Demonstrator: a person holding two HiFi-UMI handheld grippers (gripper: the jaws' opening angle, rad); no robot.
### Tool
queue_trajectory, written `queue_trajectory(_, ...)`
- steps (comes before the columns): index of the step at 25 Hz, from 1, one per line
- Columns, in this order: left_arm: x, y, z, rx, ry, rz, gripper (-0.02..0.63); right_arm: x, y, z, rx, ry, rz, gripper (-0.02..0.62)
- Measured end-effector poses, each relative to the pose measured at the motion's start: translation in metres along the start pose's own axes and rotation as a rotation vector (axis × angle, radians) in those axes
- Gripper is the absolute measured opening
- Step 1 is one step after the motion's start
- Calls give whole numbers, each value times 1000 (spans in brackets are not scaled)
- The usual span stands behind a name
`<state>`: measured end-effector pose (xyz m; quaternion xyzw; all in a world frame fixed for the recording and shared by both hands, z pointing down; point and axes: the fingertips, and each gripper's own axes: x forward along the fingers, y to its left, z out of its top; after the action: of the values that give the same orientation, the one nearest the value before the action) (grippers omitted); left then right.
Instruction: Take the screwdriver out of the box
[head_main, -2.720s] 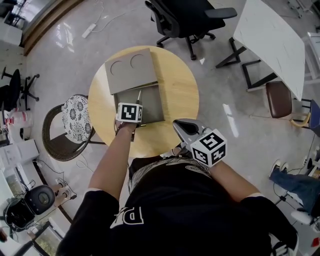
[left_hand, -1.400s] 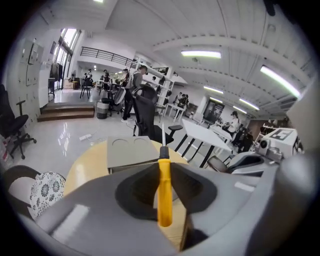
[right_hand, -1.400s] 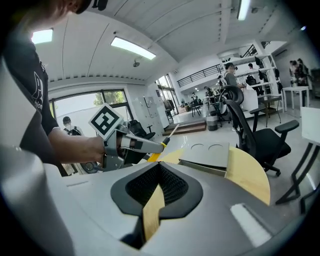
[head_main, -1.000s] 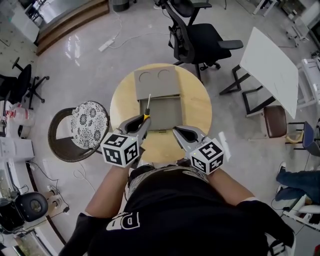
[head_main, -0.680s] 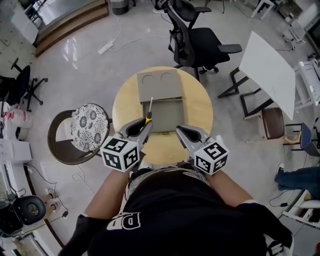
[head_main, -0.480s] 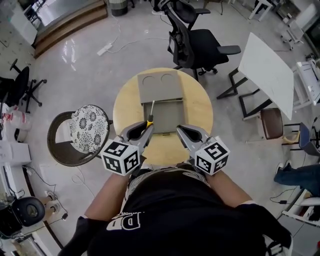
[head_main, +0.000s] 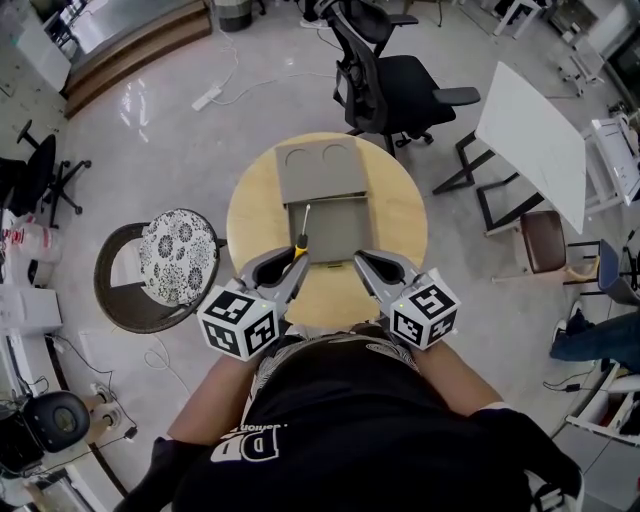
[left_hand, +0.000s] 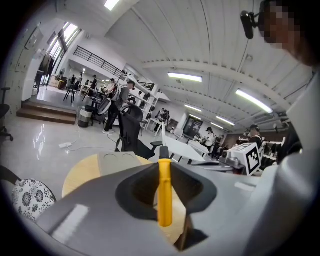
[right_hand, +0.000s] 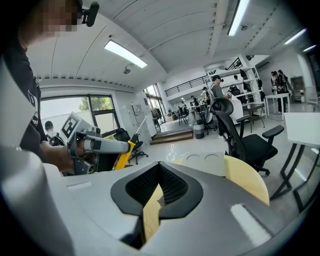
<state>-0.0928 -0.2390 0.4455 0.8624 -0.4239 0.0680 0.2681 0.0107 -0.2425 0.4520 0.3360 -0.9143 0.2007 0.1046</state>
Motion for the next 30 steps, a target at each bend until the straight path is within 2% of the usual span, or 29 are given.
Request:
queue_trajectory(7, 1, 4, -11, -2, 21, 3, 137, 2, 6, -5, -9, 11, 9, 0)
queue_trajectory(30, 7, 0, -3, 17, 19, 0, 137, 7, 0, -7, -6, 36, 12, 0)
